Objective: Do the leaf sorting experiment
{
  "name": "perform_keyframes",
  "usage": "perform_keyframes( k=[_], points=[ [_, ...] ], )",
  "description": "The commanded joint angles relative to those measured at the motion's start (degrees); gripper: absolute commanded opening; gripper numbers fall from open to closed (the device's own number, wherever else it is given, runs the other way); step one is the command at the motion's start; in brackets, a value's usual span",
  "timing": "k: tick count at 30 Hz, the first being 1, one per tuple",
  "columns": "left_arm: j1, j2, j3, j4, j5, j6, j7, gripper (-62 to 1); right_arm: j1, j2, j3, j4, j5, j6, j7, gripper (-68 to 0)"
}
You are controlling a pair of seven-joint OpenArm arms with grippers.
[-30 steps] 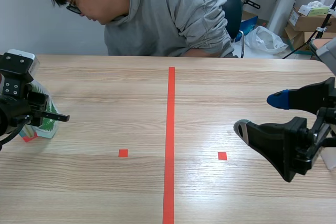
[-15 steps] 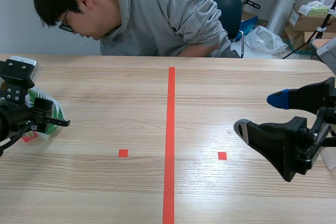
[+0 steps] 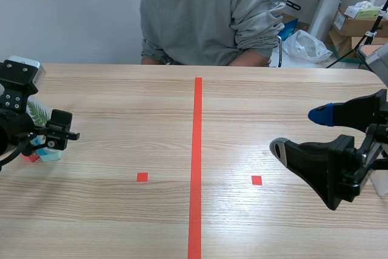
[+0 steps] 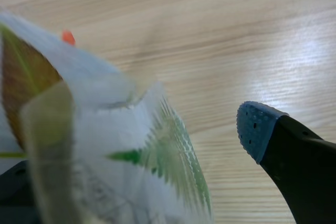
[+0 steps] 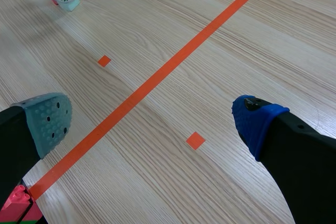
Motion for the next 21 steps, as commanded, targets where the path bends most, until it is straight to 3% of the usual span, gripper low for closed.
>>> perform_keyframes(
  k=[1, 7, 13, 17, 21],
  points=[
    [-0.3, -0.8, -0.3, 2.5, -0.5, -0.1, -0.2, -16.9, 1.0, 0.5, 0.8, 0.8, 0.8, 0.5, 0.9, -4.1],
    [-0.3, -3.1, -0.3, 6.8, -0.6, -0.9, 2.4, -8.9, 1.0, 0.5, 0.8, 0.8, 0.8, 0.5, 0.9, -4.1],
    [0.1, -6.2, -0.3, 11.8, -1.7, -2.9, 4.3, -6.4, 1.0, 0.5, 0.8, 0.8, 0.8, 0.5, 0.9, -4.1],
    [2.0, -8.8, -0.3, 17.0, -6.2, -5.6, 4.7, -6.4, 1.0, 0.5, 0.8, 0.8, 0.8, 0.5, 0.9, -4.1],
    [5.1, -11.4, -0.3, 22.6, -12.9, -10.0, 5.4, -6.4, 1.0, 0.5, 0.8, 0.8, 0.8, 0.5, 0.8, -4.1]
  ],
)
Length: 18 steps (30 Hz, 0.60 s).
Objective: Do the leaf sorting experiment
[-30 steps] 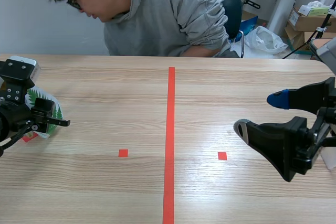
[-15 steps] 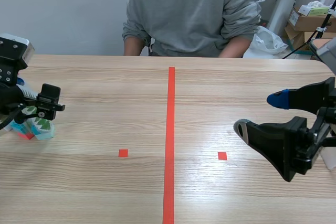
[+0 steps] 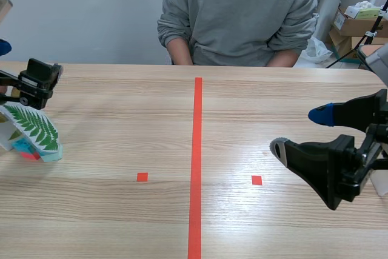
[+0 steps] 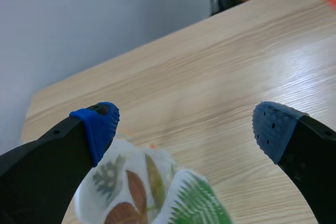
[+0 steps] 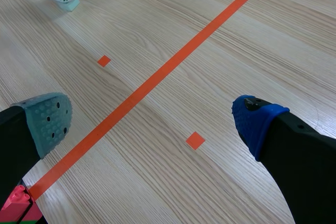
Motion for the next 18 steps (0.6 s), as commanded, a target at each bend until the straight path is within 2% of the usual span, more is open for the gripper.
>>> perform_keyframes(
  k=[1, 11, 14, 18],
  points=[
    [1.5, -1.3, -0.3, 2.6, -2.7, -1.5, -0.2, -6.4, 1.0, 0.5, 0.8, 0.8, 0.8, 0.5, 0.9, -4.1],
    [13.1, -5.5, -0.3, 16.7, -21.5, -12.1, 2.9, -6.4, 1.0, 0.5, 0.8, 0.8, 0.8, 0.5, 0.8, -4.1],
    [16.8, -5.4, -0.3, 19.6, -24.5, -12.5, 3.0, -6.4, 1.0, 0.5, 0.8, 0.8, 0.8, 0.5, 0.8, -4.1],
    [21.1, -5.2, -0.3, 22.2, -26.3, -12.5, 2.9, -6.4, 1.0, 0.5, 0.8, 0.8, 0.8, 0.5, 0.9, -4.1]
  ],
)
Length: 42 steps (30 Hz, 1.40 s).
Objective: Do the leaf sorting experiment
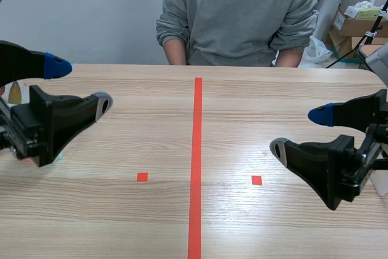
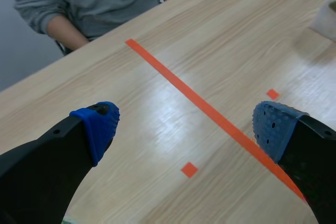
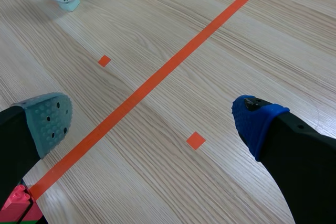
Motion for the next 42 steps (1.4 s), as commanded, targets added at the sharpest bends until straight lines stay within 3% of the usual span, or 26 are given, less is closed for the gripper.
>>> perform_keyframes(
  k=[1, 13, 42],
  points=[
    [1.2, 0.5, -0.3, 0.7, -1.1, 0.3, -0.7, -6.4, 1.0, 0.5, 0.8, 0.8, 0.8, 0.5, 0.9, -4.1],
    [8.2, 5.4, -0.3, 1.2, -2.1, 0.3, -1.1, -6.4, 1.0, 0.5, 0.8, 0.8, 0.8, 0.5, 0.8, -4.1],
    [8.2, 5.6, -0.3, 1.1, -1.8, 0.3, -2.2, -6.5, 1.0, 0.5, 0.8, 0.8, 0.8, 0.5, 2.0, -4.1]
  ],
)
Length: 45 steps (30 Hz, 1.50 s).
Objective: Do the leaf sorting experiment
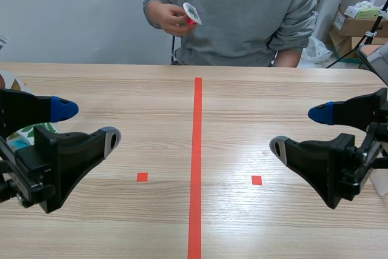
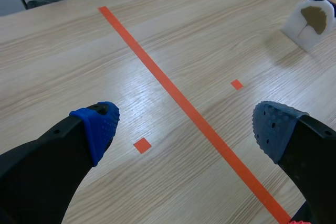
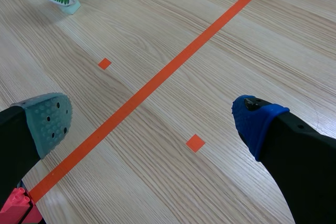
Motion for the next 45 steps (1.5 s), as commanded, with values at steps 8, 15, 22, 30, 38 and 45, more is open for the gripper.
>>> perform_keyframes(
  k=[8, 15, 22, 30, 38, 45],
  points=[
    [-0.2, 0.0, -0.3, 0.7, -0.4, -0.1, -0.7, -6.5, 1.0, 0.5, 0.8, 0.8, 0.8, 0.5, 1.5, -4.1],
    [-0.2, 0.0, -0.3, 0.7, -0.4, -0.1, -0.7, -6.5, 1.0, 0.5, 0.8, 0.8, 0.8, 0.5, 1.5, -4.1],
    [-0.2, 0.0, -0.3, 0.7, -0.4, -0.1, -0.7, -6.5, 1.0, 0.5, 0.8, 0.8, 0.8, 0.5, 1.5, -4.1],
    [-0.2, 0.0, -0.3, 0.7, -0.4, -0.1, -0.7, -6.5, 1.0, 0.5, 0.8, 0.8, 0.8, 0.5, 1.3, -4.1],
    [-0.2, 0.0, -0.3, 0.7, -0.4, -0.1, -0.7, -6.5, 1.0, 0.5, 0.8, 0.8, 0.4, 0.5, 1.2, -4.1],
    [-0.2, 0.0, -0.3, 0.7, -0.4, -0.1, -0.7, -6.5, 1.0, 0.5, 0.8, 0.8, -2.2, 0.5, 1.3, -4.1]
  ],
)
